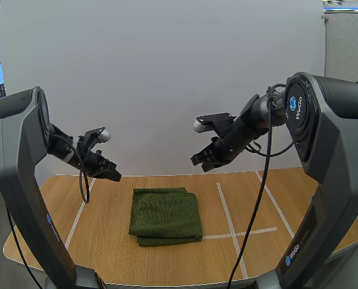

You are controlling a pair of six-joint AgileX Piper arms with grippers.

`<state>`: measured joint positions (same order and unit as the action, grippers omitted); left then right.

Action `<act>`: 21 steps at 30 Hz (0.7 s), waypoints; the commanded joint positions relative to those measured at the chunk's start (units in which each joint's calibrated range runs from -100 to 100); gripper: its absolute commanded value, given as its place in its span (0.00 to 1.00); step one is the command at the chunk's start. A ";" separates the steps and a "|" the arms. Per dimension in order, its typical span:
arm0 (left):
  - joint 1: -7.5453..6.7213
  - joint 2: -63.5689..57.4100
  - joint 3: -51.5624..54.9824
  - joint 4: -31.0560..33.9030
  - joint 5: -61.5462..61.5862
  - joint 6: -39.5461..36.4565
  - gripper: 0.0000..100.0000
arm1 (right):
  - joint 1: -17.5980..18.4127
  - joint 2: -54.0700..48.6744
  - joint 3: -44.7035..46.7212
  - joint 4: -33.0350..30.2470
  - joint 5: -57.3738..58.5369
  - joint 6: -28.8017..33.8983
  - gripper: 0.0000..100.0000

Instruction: Fold the towel

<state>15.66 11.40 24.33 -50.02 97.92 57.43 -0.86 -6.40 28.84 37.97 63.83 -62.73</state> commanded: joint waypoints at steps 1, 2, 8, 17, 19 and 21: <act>2.37 -0.67 3.39 6.24 2.08 -2.92 0.15 | -4.86 -1.81 6.72 -2.51 12.11 -1.34 0.00; 2.37 -0.37 4.18 6.34 2.08 -2.92 0.24 | -4.86 -1.81 8.39 -2.38 11.03 -2.13 0.00; 2.37 2.51 6.11 5.84 2.08 -3.45 1.00 | -4.86 -1.81 15.20 -2.66 1.23 -4.24 0.00; 2.37 11.75 6.11 2.55 2.08 -3.79 1.00 | -4.86 0.20 15.91 -2.66 -1.59 -4.68 0.00; 2.37 13.58 6.11 0.70 2.08 -3.41 1.00 | -4.86 2.01 15.91 -2.42 -2.04 -4.68 0.00; 2.28 14.77 6.11 -0.28 2.08 -2.99 1.00 | -4.86 3.84 15.91 -2.00 -2.73 -4.68 0.00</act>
<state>18.07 20.63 30.22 -44.88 99.30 54.01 -5.61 -6.99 44.35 35.34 62.97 -66.69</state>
